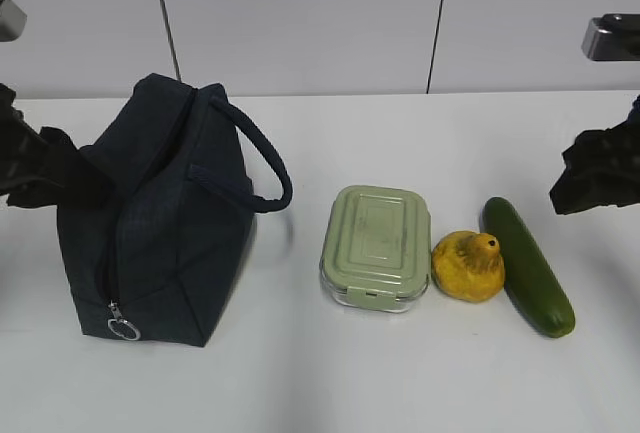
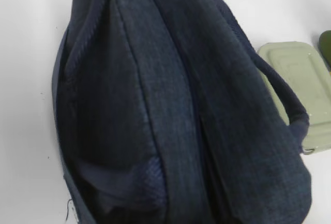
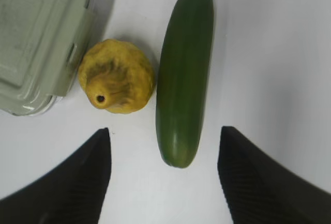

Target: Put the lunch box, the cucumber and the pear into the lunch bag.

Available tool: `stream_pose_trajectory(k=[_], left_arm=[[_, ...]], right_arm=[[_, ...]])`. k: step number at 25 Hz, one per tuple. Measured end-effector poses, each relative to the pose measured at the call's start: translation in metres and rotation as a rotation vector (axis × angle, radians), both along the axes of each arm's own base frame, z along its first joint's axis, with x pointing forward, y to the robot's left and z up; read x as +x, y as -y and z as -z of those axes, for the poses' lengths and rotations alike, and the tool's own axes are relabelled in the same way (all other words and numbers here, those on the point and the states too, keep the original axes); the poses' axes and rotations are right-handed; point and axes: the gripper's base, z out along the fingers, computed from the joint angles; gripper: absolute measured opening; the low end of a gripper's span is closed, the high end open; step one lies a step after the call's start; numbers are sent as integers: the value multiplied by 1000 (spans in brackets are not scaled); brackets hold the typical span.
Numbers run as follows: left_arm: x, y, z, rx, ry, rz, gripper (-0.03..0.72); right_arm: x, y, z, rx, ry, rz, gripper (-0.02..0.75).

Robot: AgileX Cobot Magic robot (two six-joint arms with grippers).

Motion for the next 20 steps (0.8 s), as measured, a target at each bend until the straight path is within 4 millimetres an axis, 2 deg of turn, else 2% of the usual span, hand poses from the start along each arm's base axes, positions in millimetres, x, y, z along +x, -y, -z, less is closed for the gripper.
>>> stream_pose_trajectory(k=[3,7,8,12,20], left_arm=[[5,1,9,5,-30,-2,250],[7,1,11,6,-30,-6,62],[7,1,11,6,-29,-6,36],[7,1,11,8,-27,-7,6],[7,1,11,9,-26,-6,3]], right_arm=[[5,-1,2,10,7,-10,497],[13,-3,10,17,-8,-17,497],[15,-3,12,18,-13,-15,497],[32,-4,20,19,-31,-14,497],[76,-7,42,19,-74,-1,497]])
